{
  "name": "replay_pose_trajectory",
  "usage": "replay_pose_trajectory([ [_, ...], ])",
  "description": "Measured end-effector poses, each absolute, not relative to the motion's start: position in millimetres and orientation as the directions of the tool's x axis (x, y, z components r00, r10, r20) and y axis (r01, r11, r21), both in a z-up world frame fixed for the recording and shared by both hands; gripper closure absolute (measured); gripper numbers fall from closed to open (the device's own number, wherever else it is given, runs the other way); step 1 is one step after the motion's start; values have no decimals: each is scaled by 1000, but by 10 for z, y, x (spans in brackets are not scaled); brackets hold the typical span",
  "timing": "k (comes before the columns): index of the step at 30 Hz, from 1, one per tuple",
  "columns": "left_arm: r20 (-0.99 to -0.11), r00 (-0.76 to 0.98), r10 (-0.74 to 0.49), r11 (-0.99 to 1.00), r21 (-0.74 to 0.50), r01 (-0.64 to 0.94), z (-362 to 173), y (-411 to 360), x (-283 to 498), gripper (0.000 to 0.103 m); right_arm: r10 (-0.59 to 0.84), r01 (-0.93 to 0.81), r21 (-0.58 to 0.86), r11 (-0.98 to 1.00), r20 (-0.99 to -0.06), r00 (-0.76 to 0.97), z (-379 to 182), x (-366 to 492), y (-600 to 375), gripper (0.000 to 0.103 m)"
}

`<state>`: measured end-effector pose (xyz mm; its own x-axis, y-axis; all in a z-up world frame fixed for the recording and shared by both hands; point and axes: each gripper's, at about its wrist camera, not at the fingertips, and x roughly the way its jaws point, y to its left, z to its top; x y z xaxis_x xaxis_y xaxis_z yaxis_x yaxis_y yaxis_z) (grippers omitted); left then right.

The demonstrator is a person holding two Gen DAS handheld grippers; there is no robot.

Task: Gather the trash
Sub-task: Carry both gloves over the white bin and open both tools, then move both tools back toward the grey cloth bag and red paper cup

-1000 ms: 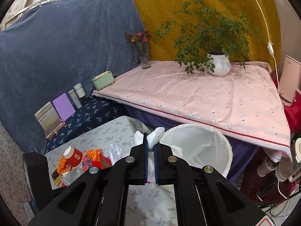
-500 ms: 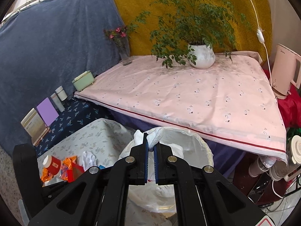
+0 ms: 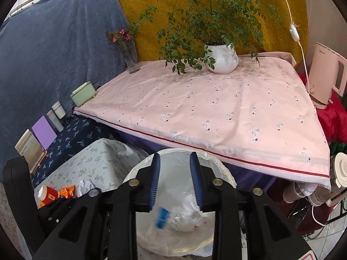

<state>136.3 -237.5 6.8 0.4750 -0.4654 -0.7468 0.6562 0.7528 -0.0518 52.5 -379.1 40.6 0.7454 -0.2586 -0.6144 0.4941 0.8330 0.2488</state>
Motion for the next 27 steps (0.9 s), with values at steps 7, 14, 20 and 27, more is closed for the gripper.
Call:
replay_pose_trajectory([
  [7,-740,504,-445,801,-78,594,167,-2159,1413,46,-284,493,225,841,-592,754,514,413,-3665,56],
  [14,-726,554,-407,858,-96,504,292,-1755,1432,45,-259,456,226,861,-577,774,610,345,-3448,55],
  [20,-734,573,-366,898,-117,423,310,-1339,1477,45,-220,406,216,888,-575,788,646,370,-3147,54],
  [27,-738,598,-314,930,-113,349,308,-894,1482,45,-175,349,206,914,-577,798,648,440,-2760,54],
])
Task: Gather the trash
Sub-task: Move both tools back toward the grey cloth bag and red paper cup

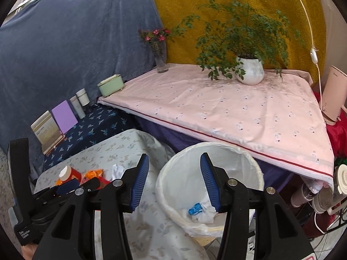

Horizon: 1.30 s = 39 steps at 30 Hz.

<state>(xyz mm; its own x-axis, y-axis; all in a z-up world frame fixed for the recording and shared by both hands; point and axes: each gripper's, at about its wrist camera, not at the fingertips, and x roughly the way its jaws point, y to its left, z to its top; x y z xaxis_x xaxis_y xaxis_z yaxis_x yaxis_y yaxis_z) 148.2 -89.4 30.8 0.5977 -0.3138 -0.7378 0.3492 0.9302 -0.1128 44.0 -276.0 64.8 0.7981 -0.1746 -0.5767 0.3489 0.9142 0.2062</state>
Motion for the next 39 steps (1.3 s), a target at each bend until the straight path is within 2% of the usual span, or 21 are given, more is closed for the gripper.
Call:
replay_pose_trajectory([
  [7,-731,624,-275,949,-102,298,329,-502,1457,45,-134,302,197,933,-587,798,605,530,-2376,50],
  [26,-763,621,-179,981,-89,174,123,390,1464,45,-16,181,189,965,-647,762,341,781,-1464,50],
  [30,-766,624,-156,986,-84,143,64,571,1464,28,8,155,188,970,-659,752,280,835,-1301,50],
  [39,-811,572,-124,992,-88,91,-256,1003,1503,26,71,96,197,976,-699,712,58,1016,-955,50],
])
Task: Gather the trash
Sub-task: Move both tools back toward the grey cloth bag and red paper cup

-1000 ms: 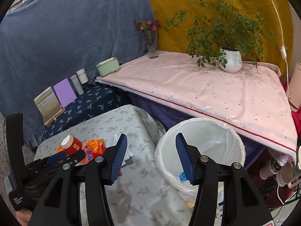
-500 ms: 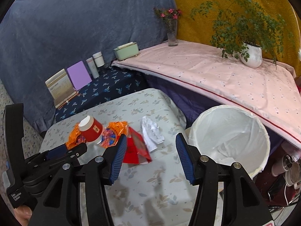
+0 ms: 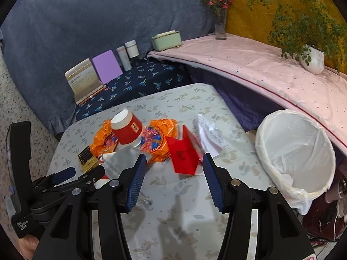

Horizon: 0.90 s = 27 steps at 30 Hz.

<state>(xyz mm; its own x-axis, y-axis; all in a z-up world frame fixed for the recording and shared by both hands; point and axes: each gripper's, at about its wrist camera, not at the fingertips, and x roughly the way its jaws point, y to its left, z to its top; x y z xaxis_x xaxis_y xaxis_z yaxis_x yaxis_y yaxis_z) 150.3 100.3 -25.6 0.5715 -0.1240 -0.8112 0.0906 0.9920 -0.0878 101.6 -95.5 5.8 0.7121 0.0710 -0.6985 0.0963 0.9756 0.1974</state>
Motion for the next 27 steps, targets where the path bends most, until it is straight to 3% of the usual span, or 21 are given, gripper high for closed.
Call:
replay_pose_trajectory([
  [8,-841,530,-111,994,-82,78,-494,1227,1534,26,129,55,218,974,-743,657,-218,1215,-673,50],
  [17,-860,480,-173,984,-168,54,-679,1372,1638,25,193,38,267,963,-784,590,-535,1500,-487,50],
  [27,-868,412,-278,957,-287,41,-880,1447,1868,28,304,52,388,920,-792,529,-815,1801,-485,60],
])
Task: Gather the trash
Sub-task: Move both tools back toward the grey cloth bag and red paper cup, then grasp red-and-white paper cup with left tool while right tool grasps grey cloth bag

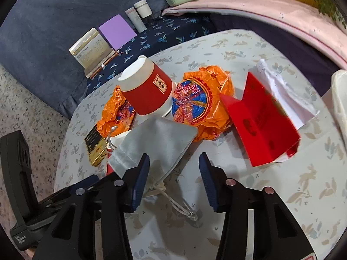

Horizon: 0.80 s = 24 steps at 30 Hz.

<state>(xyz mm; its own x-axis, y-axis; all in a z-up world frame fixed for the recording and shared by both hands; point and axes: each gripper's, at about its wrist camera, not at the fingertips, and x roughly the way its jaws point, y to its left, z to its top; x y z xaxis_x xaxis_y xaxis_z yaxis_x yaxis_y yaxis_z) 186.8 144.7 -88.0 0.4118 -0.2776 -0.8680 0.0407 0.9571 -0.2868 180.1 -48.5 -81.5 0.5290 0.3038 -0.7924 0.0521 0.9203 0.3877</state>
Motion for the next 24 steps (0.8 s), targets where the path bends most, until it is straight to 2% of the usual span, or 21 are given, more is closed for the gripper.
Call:
replay_pose_trajectory([
  [4,-860,396,-321,944,-322,65,-907,1441,1902,36,351,56,435,899,-791,501,-919,1881,-490,70],
  [8,-849,382,-364,930,-356,95,-900,1418,1918,50,371,45,444,895,-795,481,-992,1938,-429,83],
  [10,-844,375,-384,922,-375,100,-893,1417,1920,57,369,38,439,898,-796,480,-992,1948,-392,98],
  [16,-835,393,-385,921,-375,106,-855,1374,1905,57,282,9,346,938,-781,557,-762,1852,-379,99],
  [20,-838,397,-375,925,-363,109,-836,1317,1881,45,228,15,304,953,-746,626,-515,1768,-458,99],
  [24,-842,393,-370,928,-359,105,-858,1245,1927,45,189,35,291,956,-702,686,-256,1686,-601,99],
])
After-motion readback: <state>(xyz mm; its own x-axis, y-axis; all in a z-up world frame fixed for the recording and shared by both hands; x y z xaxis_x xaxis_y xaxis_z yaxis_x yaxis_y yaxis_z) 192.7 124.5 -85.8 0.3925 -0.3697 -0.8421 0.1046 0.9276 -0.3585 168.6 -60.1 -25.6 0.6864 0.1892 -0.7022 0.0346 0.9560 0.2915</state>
